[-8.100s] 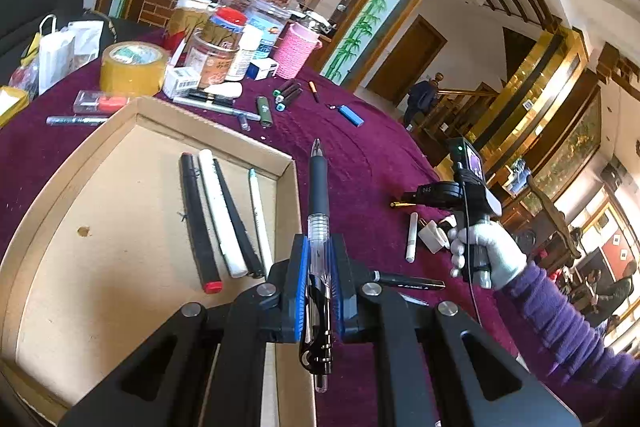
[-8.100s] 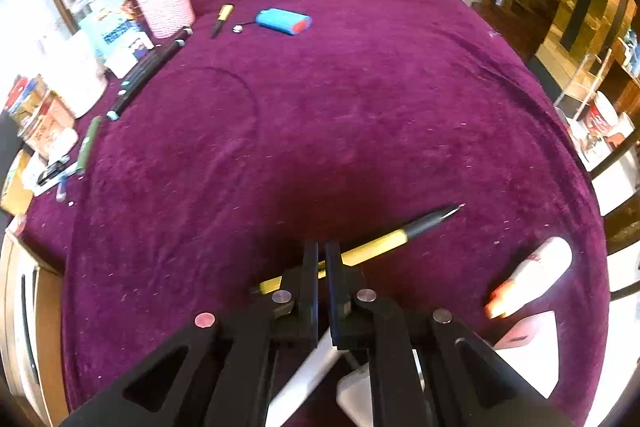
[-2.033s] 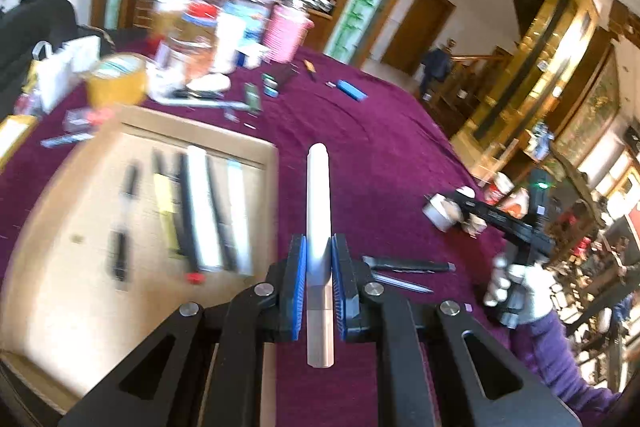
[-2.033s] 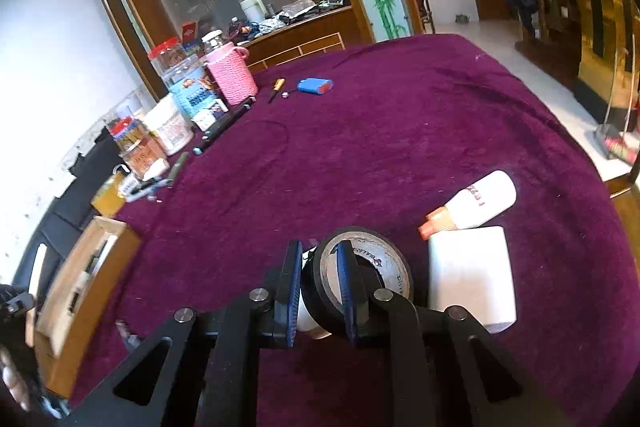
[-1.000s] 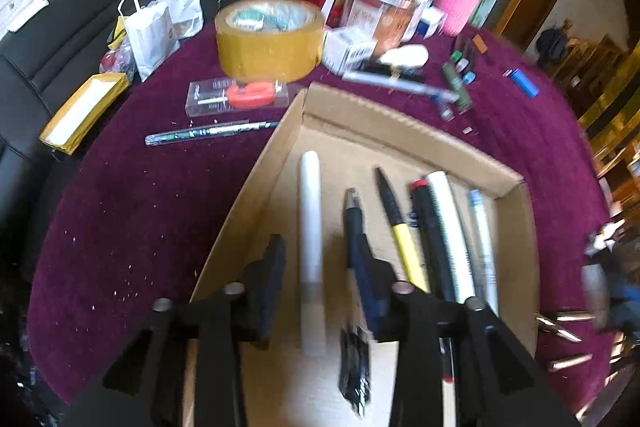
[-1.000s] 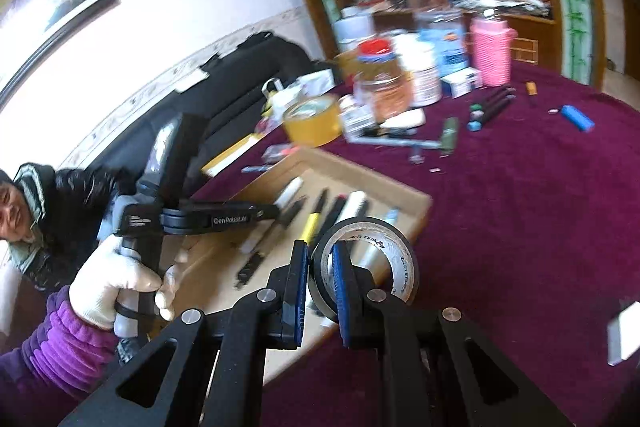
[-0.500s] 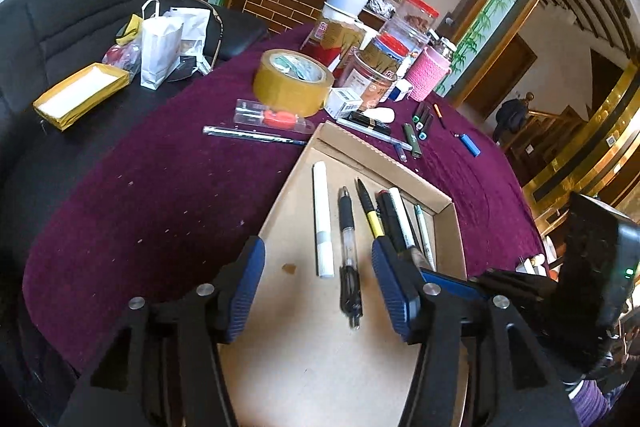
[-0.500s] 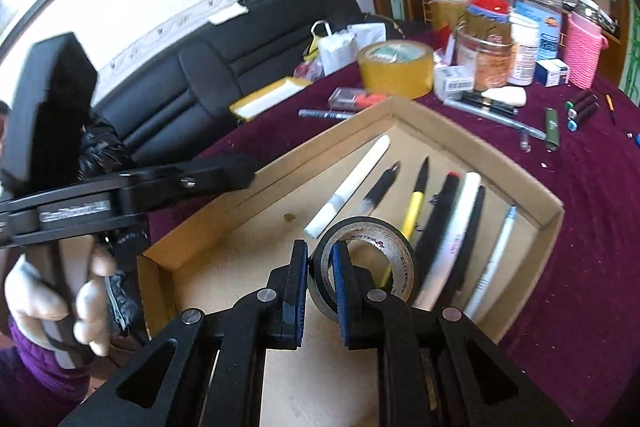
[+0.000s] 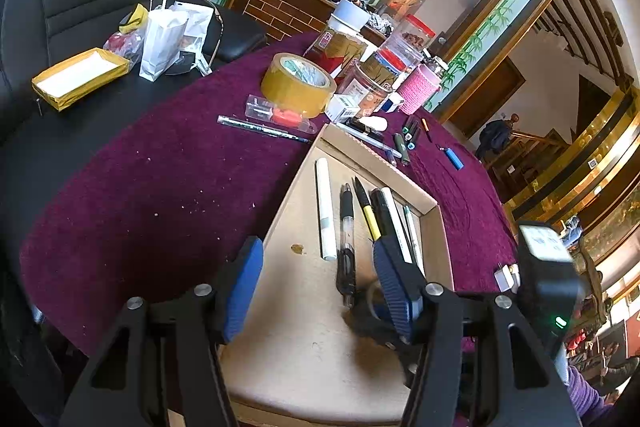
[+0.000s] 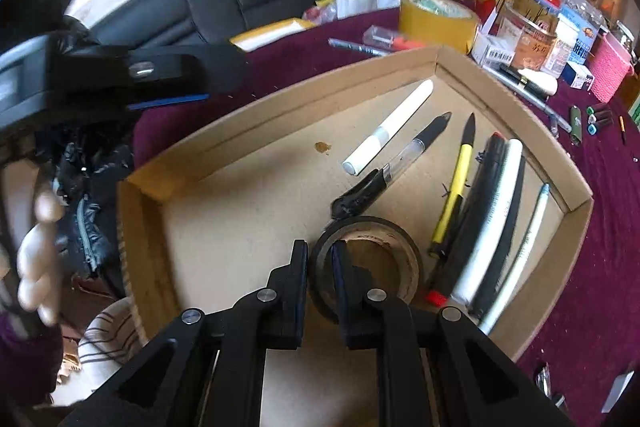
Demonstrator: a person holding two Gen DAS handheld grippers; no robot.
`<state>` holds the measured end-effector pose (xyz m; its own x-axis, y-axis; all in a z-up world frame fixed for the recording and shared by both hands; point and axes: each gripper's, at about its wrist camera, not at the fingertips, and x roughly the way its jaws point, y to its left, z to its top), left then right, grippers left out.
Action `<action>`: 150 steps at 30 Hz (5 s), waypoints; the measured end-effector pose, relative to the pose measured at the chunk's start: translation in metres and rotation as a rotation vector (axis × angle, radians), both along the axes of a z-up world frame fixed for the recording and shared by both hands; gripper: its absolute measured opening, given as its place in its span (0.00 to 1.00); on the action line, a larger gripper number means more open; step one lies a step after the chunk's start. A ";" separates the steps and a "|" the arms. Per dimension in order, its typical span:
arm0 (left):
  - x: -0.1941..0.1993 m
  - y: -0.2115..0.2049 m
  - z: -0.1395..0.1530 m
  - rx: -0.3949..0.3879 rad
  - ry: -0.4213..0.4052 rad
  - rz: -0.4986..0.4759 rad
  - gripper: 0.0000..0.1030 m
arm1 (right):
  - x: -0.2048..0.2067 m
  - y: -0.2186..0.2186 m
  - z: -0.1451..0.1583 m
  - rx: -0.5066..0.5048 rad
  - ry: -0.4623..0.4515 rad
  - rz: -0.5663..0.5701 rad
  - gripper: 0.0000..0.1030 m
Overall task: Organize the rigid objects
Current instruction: 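Lower the marker and tape roll into the tray and open both tools, then move both tools back over the remaining pens on the carpet, then lower the left tool onto a black marker and close on it, then lift the black marker with the left tool while the right tool grasps another black marker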
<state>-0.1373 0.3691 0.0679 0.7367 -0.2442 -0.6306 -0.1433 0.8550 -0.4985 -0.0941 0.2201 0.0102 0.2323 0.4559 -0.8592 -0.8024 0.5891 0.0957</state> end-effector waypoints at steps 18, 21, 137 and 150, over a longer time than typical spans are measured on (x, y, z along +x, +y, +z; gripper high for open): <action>-0.014 -0.019 0.010 0.026 -0.012 0.003 0.67 | 0.029 -0.035 0.050 0.139 -0.142 -0.140 0.56; -0.013 -0.034 0.014 0.023 -0.023 -0.031 0.68 | 0.029 -0.082 0.067 0.171 -0.265 -0.243 0.65; 0.059 -0.360 -0.054 0.496 0.227 -0.570 0.43 | 0.070 -0.429 0.031 0.412 -0.360 -1.078 0.86; 0.049 -0.328 -0.056 0.384 0.130 -0.505 0.14 | 0.076 -0.423 0.026 0.367 -0.367 -1.068 0.86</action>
<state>-0.0880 0.0413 0.0120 0.5019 -0.2797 -0.8185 0.2843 0.9470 -0.1493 -0.0186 -0.2032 0.0363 0.8495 0.0868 -0.5204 0.0640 0.9621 0.2650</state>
